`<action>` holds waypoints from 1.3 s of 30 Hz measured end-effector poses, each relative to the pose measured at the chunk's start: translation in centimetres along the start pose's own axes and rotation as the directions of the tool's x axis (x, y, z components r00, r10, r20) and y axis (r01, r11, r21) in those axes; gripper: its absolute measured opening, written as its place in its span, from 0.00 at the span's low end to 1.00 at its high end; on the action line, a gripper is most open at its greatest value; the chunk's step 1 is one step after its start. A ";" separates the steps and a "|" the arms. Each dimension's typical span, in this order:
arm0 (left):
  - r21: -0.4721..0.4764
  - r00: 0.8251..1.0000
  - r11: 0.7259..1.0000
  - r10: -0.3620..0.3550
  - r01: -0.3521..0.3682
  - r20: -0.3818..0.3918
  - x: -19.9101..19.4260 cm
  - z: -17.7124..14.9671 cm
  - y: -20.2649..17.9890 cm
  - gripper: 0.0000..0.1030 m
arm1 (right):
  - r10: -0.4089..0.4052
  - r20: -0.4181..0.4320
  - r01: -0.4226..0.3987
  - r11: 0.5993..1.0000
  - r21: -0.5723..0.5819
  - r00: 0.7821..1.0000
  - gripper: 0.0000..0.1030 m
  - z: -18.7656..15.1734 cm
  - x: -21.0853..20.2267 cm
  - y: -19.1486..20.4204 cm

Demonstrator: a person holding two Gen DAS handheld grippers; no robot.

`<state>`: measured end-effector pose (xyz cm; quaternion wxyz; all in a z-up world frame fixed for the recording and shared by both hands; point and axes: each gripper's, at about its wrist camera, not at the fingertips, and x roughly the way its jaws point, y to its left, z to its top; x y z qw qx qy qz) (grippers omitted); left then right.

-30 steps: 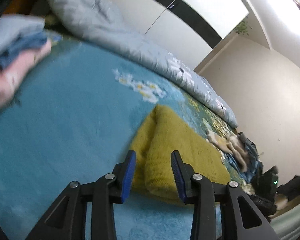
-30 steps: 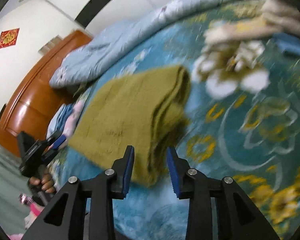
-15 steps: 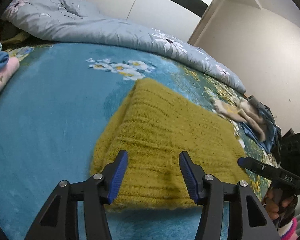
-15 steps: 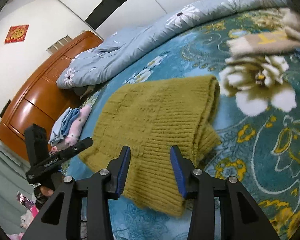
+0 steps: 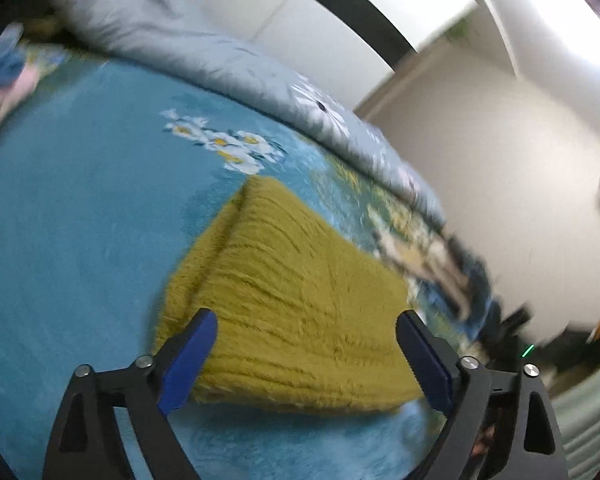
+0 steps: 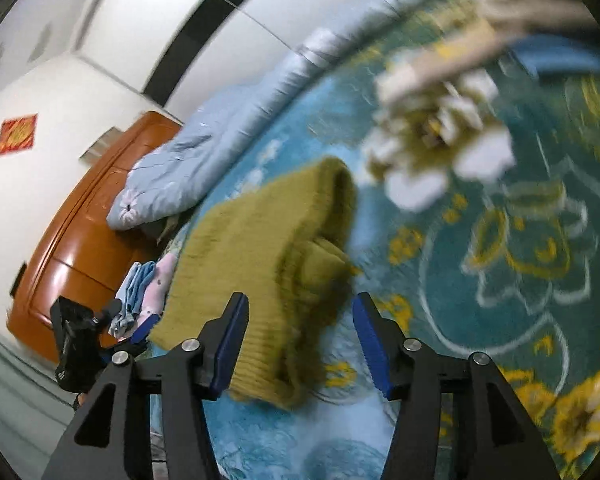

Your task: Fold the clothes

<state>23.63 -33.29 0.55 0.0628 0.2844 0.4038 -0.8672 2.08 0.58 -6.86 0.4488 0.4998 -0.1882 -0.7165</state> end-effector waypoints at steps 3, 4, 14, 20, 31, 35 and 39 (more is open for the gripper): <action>-0.029 1.000 0.999 0.019 -0.019 -0.023 0.9 0.9 1.1 0.99 | 0.028 -0.034 -0.027 0.999 0.036 0.999 0.66 0.2 0.9 -0.4; -0.031 0.999 0.999 0.027 -0.028 -0.034 1.3 1.2 1.3 1.00 | 0.033 -0.044 -0.031 0.998 0.046 0.998 0.72 0.3 1.3 -0.5; -0.029 0.981 0.994 0.098 -0.104 -0.167 5.6 3.8 3.7 1.00 | 0.012 -0.106 -0.005 0.998 0.067 0.994 0.73 1.7 4.5 0.5; 0.005 0.959 0.995 0.098 -0.100 -0.266 8.4 3.6 3.9 1.00 | 0.023 -0.137 -0.017 0.999 0.046 0.990 0.83 2.3 6.2 1.5; 0.003 0.920 0.996 0.080 -0.085 -0.385 9.8 4.0 4.7 1.00 | 0.092 -0.131 -0.093 0.996 -0.005 0.987 0.84 2.7 7.1 1.9; 0.011 0.919 0.999 0.050 -0.050 -0.391 9.8 3.8 4.5 1.00 | 0.110 -0.132 -0.112 0.994 -0.008 0.985 0.84 2.9 7.5 2.0; 0.010 0.913 0.999 -0.030 0.037 -0.406 9.7 3.2 4.0 0.99 | 0.123 -0.115 -0.126 0.992 -0.023 0.986 0.81 2.7 7.3 2.4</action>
